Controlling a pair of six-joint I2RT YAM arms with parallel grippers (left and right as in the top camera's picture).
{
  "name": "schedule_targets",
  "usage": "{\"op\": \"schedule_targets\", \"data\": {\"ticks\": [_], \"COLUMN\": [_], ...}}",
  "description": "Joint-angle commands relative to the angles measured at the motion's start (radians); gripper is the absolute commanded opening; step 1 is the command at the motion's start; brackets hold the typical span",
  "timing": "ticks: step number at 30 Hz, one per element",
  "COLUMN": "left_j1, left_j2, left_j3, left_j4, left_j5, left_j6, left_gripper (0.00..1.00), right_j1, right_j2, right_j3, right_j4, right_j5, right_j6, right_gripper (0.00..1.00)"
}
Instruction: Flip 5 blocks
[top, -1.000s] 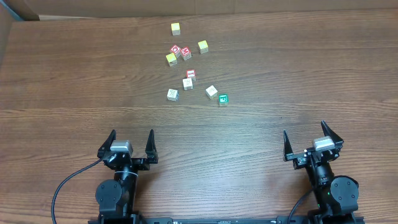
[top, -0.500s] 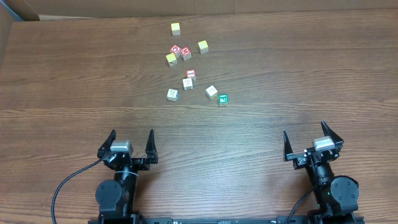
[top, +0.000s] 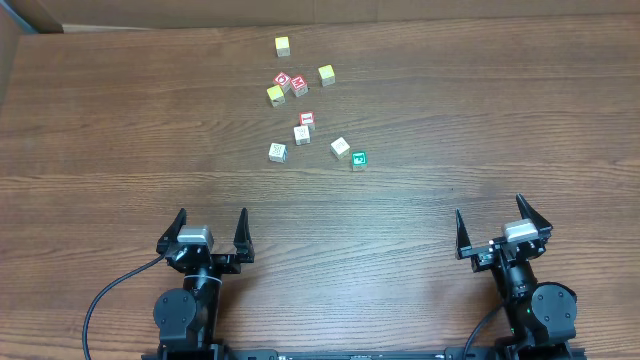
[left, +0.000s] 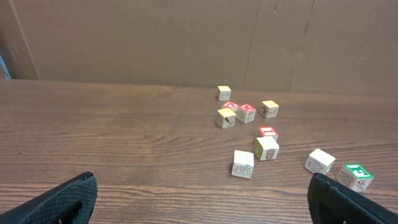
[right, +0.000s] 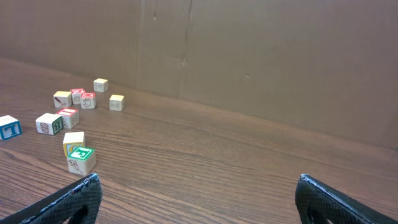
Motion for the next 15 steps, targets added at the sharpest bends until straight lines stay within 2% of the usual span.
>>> {"op": "schedule_targets", "data": {"ticks": [1,15], "left_j1": [0.004,0.004], "left_j2": [-0.011,-0.011], "left_j3": [-0.003,-0.003], "left_j4": [-0.003,-0.003], "left_j5": [-0.006,-0.006], "left_j6": [0.018,0.018], "left_gripper": [1.00,1.00], "right_j1": [-0.003,-0.003], "right_j2": [-0.010,-0.010], "right_j3": [-0.010,-0.010], "right_j4": [0.008,0.008], "right_j5": [-0.006,-0.007], "right_j6": [0.000,0.005], "right_gripper": [1.00,1.00]}}
